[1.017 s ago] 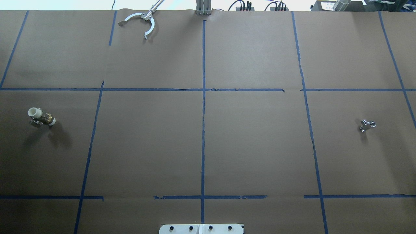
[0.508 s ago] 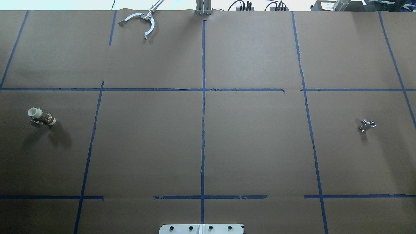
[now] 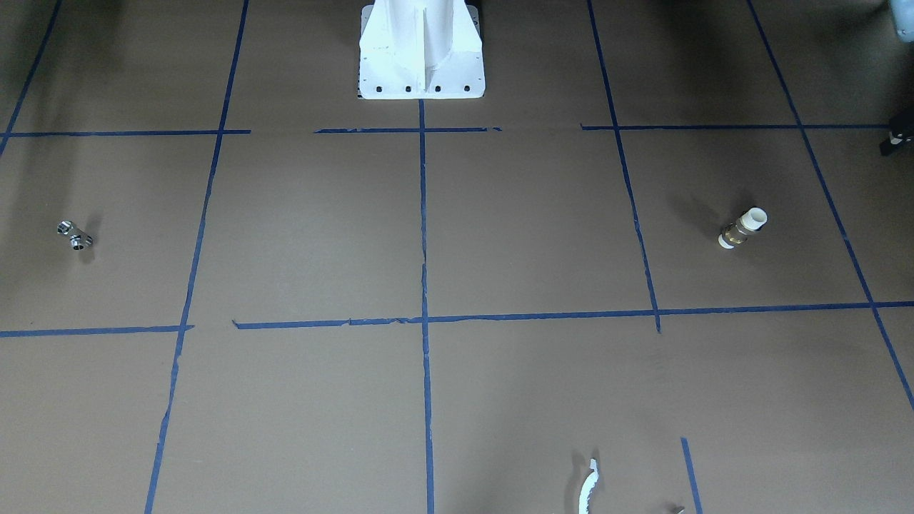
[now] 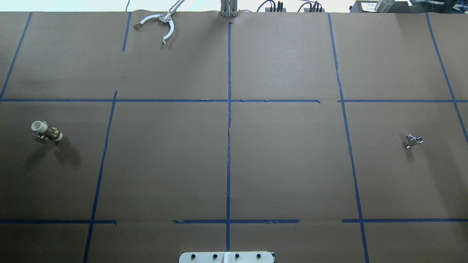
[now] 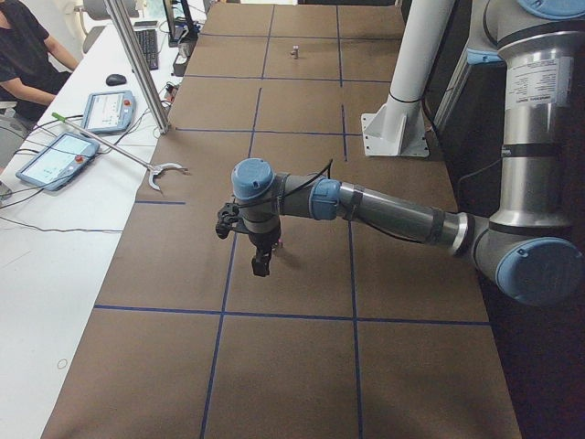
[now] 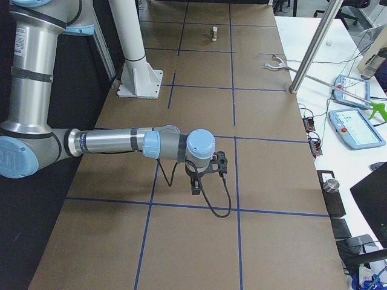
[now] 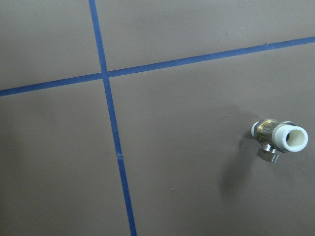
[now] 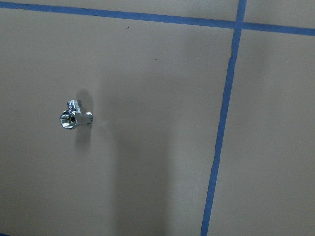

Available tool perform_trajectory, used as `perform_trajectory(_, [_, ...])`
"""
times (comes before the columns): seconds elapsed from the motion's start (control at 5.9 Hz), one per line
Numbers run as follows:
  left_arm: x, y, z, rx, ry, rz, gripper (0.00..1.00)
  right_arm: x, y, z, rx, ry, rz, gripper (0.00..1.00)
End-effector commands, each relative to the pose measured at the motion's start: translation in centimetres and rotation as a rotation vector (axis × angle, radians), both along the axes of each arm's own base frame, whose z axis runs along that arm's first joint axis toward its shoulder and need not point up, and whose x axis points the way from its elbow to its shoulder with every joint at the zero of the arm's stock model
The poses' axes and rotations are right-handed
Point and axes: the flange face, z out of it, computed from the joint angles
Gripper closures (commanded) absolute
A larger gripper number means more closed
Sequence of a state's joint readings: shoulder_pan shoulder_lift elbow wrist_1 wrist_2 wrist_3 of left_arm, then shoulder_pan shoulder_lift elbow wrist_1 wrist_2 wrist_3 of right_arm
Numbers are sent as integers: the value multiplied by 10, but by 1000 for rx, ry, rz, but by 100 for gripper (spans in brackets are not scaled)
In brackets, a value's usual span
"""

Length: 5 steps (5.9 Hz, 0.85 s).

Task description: Assemble PPR valve and pipe with both arms

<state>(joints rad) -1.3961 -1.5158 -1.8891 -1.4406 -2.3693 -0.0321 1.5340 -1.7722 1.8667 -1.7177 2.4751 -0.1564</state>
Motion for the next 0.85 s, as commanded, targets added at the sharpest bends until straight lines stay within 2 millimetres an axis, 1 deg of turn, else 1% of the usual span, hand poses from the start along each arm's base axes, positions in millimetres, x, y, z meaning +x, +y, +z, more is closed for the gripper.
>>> perform_trajectory(0.0, [79, -4, -17, -93, 20, -70, 0, -1, -3, -4, 74, -11, 7, 0])
perform_trajectory(0.17, [120, -5, -24, -92, 37, -52, 0, -1, -4, -4, 90, -12, -3, 0])
perform_trajectory(0.34, [139, -11, -24, -76, 45, -24, 0, -1, -4, -3, 87, -9, -2, 0])
perform_trajectory(0.51, [152, -20, -26, -71, 46, -11, 0, -1, -4, -3, 85, -9, -1, 0])
perform_trajectory(0.68, [165, -21, -25, -43, -9, -11, 0, -1, -4, -2, 81, -8, 1, 0])
